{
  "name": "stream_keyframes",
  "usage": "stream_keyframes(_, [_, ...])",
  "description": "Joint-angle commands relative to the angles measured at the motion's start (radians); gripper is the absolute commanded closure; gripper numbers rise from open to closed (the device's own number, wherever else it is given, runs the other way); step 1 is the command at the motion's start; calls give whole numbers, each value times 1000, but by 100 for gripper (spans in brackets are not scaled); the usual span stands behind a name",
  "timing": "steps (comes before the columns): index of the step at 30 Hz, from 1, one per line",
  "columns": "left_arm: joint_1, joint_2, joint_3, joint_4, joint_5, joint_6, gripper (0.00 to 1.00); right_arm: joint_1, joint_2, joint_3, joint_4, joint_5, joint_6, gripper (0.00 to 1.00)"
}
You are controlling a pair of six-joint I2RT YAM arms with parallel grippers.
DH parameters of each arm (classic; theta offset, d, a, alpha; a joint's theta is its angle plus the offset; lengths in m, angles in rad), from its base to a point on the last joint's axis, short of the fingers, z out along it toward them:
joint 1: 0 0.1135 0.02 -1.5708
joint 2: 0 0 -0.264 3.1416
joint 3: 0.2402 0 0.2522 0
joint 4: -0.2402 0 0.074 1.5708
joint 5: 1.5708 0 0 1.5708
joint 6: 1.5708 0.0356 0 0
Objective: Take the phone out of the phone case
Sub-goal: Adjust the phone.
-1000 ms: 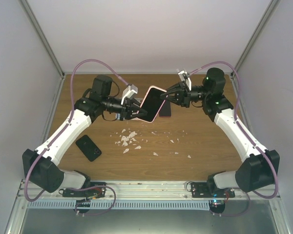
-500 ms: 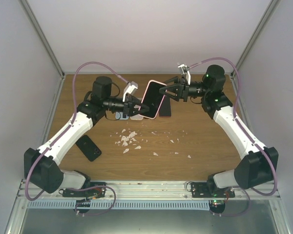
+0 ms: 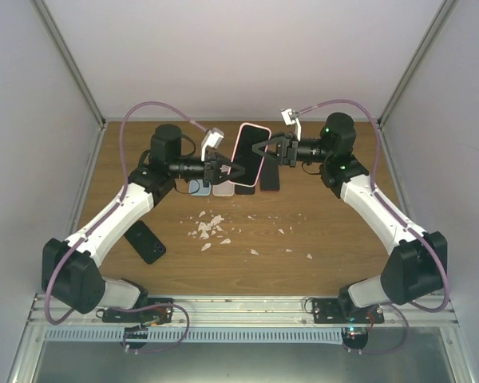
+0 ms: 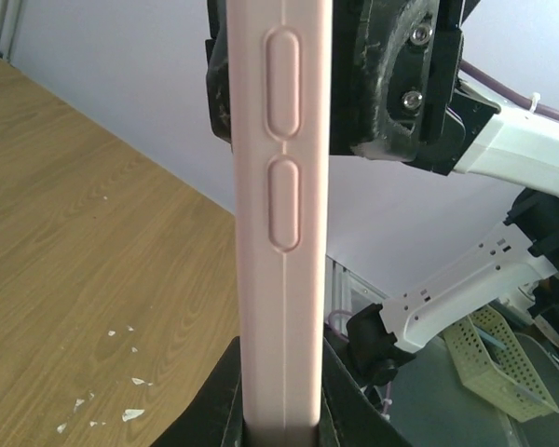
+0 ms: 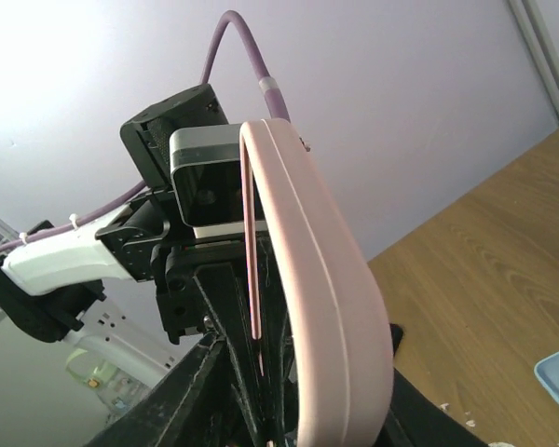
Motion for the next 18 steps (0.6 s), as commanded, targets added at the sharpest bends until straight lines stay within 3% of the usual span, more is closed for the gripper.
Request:
stream_keyframes(1, [9, -16, -19, 120, -8, -25, 100, 9, -8, -3, 14, 26, 2, 71])
stream_keyframes(8, [9, -26, -27, 101, -11, -3, 99, 7, -3, 5, 26, 19, 16, 92])
stream_keyframes(10, [9, -29, -24, 91, -5, 18, 91, 5, -5, 2, 36, 8, 18, 98])
stream_keyframes(14, [27, -45, -20, 28, 21, 69, 65, -10, -21, -11, 73, -30, 26, 99])
stream_keyframes(18, [46, -66, -22, -41, 36, 148, 52, -31, -40, -27, 156, -67, 78, 100])
